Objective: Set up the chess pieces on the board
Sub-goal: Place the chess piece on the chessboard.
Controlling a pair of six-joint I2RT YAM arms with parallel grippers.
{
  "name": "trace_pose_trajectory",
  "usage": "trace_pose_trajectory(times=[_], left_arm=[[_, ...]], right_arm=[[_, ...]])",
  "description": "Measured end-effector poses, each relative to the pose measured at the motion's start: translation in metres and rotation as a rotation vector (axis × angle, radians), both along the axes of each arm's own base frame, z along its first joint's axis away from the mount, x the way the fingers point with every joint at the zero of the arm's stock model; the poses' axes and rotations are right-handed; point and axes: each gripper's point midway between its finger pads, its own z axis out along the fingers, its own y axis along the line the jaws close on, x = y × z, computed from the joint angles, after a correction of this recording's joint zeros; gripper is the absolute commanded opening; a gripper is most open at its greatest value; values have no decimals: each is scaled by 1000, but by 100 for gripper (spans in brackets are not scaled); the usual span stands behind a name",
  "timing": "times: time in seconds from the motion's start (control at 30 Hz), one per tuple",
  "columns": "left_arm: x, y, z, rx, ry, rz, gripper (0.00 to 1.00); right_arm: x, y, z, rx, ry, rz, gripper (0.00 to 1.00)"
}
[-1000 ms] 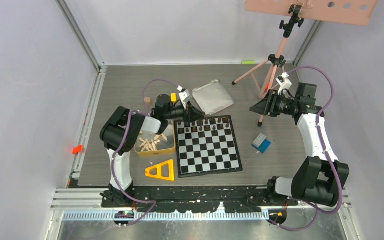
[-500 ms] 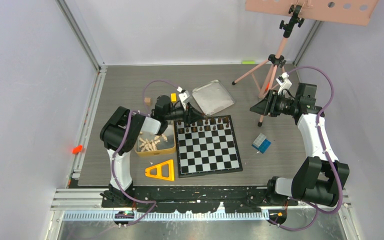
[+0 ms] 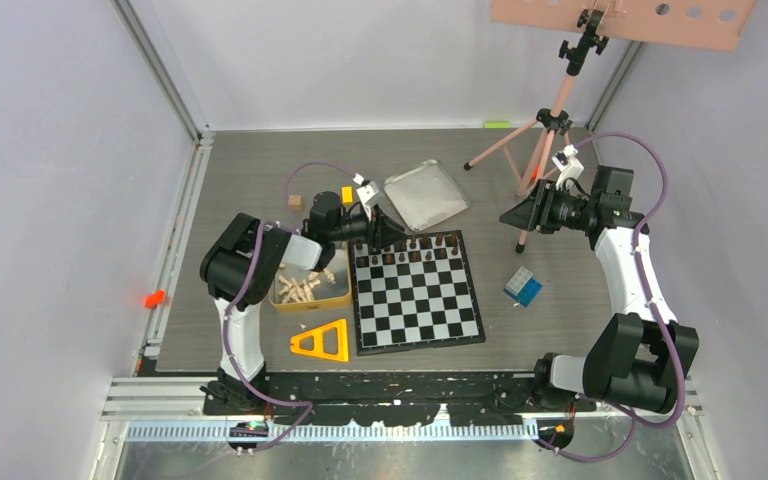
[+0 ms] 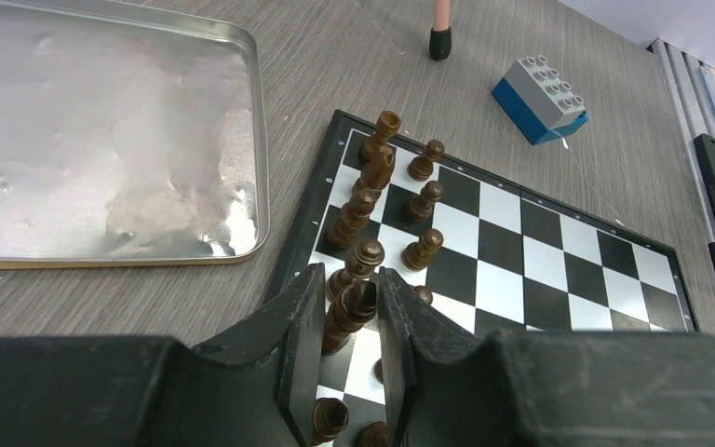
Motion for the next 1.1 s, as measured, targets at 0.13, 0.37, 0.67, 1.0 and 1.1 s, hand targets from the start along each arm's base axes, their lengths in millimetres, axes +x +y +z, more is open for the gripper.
trace_pose_trajectory(times=[0.13, 0.37, 0.67, 1.0, 1.1], left_arm=[[0, 0, 0, 1, 0, 1, 29], [-1, 1, -4, 12, 14, -1, 28], [-1, 1, -5, 22, 8, -8, 13], [-1, 1, -1, 22, 0, -6, 8], [-1, 2, 0, 25, -2, -3, 7]], right_arm=[[0, 0, 0, 0, 0, 0, 48], [0, 0, 0, 0, 0, 0, 48], [0, 0, 0, 0, 0, 0, 48], [0, 0, 0, 0, 0, 0, 48], [0, 0, 0, 0, 0, 0, 48]])
